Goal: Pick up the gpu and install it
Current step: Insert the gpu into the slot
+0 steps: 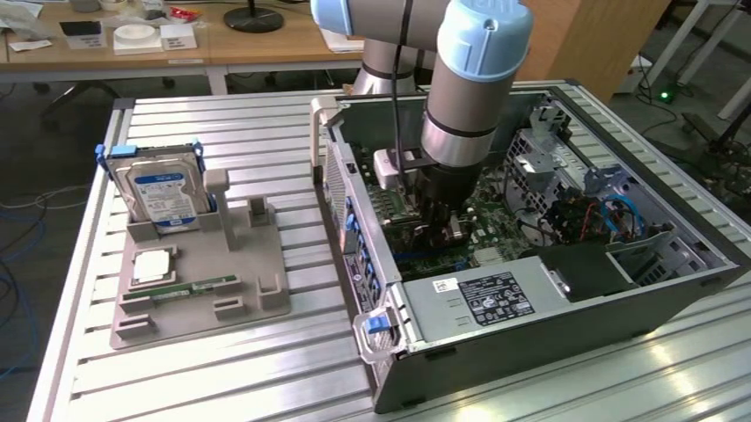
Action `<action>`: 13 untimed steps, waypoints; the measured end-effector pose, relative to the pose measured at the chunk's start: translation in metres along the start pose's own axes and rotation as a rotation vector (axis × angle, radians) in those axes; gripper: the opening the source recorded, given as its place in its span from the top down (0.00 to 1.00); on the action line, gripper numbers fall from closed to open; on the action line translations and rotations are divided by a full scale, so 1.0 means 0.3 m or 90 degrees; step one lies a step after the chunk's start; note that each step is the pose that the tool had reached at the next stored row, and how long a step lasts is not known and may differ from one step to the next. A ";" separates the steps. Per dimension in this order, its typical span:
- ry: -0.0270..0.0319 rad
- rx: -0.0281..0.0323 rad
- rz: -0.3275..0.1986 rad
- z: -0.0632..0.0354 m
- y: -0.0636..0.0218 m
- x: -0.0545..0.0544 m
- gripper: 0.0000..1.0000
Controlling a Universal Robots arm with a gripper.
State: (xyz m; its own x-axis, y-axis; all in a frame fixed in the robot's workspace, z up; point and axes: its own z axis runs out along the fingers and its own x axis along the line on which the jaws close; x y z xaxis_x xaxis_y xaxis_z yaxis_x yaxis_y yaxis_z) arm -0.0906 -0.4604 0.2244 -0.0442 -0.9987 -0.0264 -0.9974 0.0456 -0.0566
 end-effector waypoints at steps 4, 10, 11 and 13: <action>0.0000 0.0000 0.000 0.000 0.000 0.000 0.72; 0.0000 0.0001 0.000 0.000 0.000 0.000 0.72; -0.0002 0.0003 0.000 0.000 0.003 0.000 0.72; -0.0003 0.0002 0.000 0.000 0.006 0.000 0.72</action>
State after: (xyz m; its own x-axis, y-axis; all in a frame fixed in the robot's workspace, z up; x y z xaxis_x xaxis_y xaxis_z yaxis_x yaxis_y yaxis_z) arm -0.0924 -0.4603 0.2242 -0.0439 -0.9987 -0.0268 -0.9973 0.0454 -0.0569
